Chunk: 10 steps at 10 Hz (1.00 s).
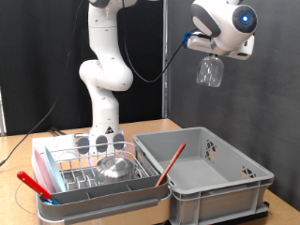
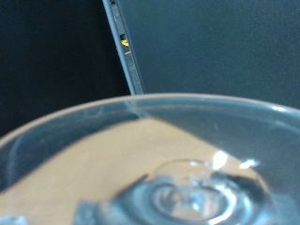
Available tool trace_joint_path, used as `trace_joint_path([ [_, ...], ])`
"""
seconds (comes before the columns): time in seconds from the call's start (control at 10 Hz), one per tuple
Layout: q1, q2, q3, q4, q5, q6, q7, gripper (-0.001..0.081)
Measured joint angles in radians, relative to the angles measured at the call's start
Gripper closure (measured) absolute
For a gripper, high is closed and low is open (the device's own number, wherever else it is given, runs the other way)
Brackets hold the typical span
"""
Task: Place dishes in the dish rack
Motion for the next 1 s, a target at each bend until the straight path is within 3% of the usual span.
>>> trace_joint_path([
  [0.1, 0.015, 0.015, -0.009, -0.002, -0.003, -0.013, -0.014, 0.0693],
  [0.3, 0.104, 0.133, -0.061, -0.003, -0.004, -0.089, -0.019, 0.0693],
  [0.4, 0.129, 0.191, -0.08, -0.008, -0.002, -0.115, -0.02, 0.0693],
  [0.6, 0.132, 0.247, -0.092, -0.024, -0.003, -0.125, -0.021, 0.0693],
  [1.0, 0.123, 0.246, -0.099, -0.039, -0.009, -0.136, -0.022, 0.0693],
])
